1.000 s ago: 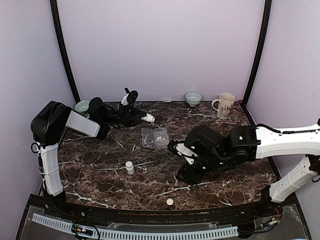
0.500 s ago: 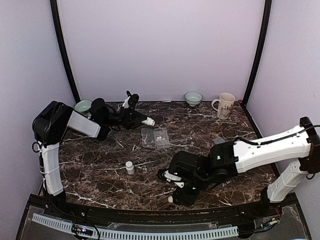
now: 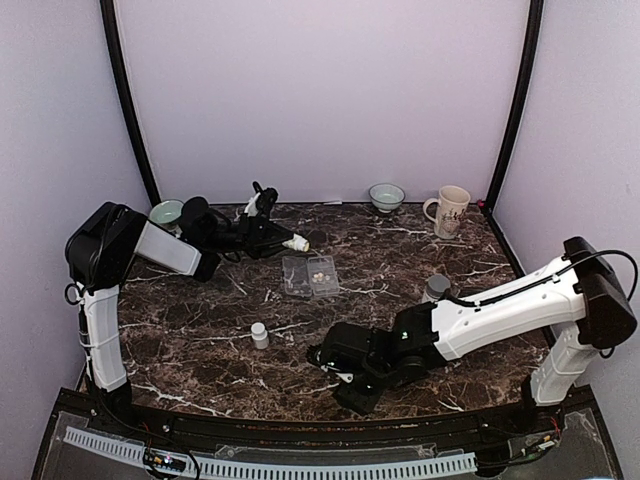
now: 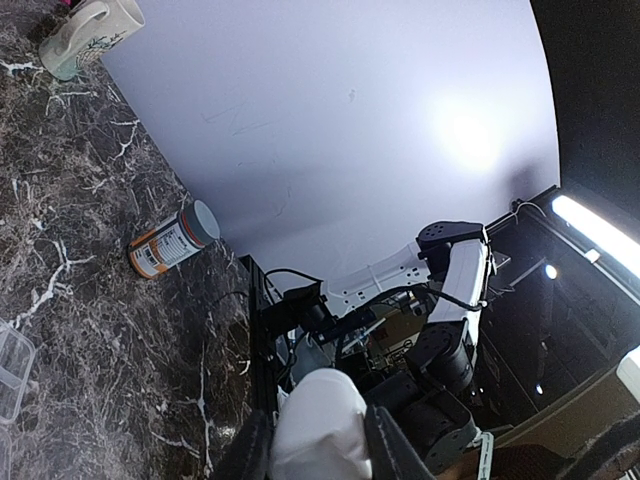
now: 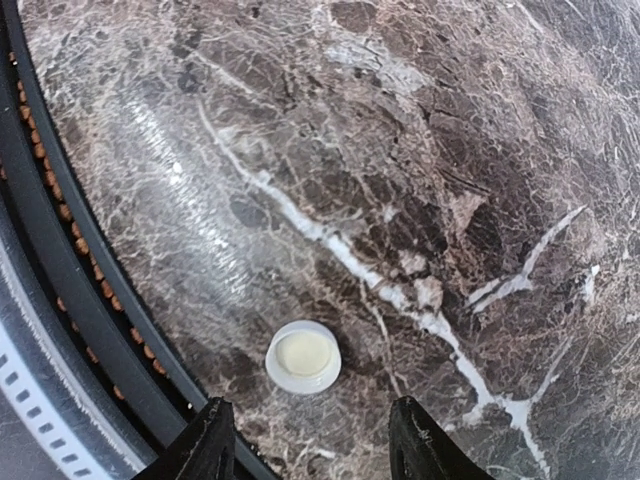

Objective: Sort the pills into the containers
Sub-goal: Pick up the lid of the pill bottle from the center of the board.

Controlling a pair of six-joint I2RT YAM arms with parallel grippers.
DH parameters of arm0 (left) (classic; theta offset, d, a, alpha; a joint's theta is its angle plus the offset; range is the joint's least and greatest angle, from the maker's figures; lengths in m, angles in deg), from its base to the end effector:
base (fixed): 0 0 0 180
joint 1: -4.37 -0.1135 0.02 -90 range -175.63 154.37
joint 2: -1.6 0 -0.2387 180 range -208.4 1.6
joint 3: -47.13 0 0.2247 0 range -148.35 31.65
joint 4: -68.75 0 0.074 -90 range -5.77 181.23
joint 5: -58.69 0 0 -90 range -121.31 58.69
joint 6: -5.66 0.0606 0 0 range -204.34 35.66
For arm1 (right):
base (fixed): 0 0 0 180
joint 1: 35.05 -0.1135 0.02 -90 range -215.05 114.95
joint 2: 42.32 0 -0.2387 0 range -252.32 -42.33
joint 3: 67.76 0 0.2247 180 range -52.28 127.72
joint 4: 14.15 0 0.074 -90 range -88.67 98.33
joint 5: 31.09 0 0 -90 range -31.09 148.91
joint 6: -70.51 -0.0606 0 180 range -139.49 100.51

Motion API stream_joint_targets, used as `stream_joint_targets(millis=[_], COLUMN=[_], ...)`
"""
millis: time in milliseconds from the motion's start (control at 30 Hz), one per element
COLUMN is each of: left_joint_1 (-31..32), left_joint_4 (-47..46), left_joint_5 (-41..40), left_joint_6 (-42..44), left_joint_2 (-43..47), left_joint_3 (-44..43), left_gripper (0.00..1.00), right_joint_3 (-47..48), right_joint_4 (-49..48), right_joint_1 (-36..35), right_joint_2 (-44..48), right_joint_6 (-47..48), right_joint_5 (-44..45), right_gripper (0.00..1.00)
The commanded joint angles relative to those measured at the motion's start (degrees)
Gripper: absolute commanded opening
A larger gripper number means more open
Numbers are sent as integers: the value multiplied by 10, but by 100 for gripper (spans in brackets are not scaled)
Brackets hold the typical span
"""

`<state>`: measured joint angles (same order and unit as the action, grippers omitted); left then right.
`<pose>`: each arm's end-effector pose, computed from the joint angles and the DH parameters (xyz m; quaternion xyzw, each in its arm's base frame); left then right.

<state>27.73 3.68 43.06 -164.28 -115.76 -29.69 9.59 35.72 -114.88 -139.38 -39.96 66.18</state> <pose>0.3281 -0.2053 0.2169 0.2435 0.6203 -0.7283 0.1595 0.0619 0.3015 0.1489 -0.4766 0.8589 0.0958 0.1613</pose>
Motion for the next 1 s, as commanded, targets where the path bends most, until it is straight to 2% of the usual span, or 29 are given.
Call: stream_joint_targets(millis=[0, 667, 967], left_joint_1=[-3, -8, -12], left_joint_4=[-24, -24, -55], left_joint_5=[9, 11, 9], left_joint_6=[-3, -7, -28], left_joint_2=[1, -4, -9], left_joint_3=[-10, -15, -10], left_gripper=[0, 0, 0], right_joint_3=[-12, -17, -20], right_joint_4=[-33, -57, -55], right_joint_1=[-5, 1, 13], right_joint_2=[-19, -49, -15], right_joint_6=[-1, 14, 0], right_joint_5=[28, 8, -2], right_gripper=[54, 50, 52])
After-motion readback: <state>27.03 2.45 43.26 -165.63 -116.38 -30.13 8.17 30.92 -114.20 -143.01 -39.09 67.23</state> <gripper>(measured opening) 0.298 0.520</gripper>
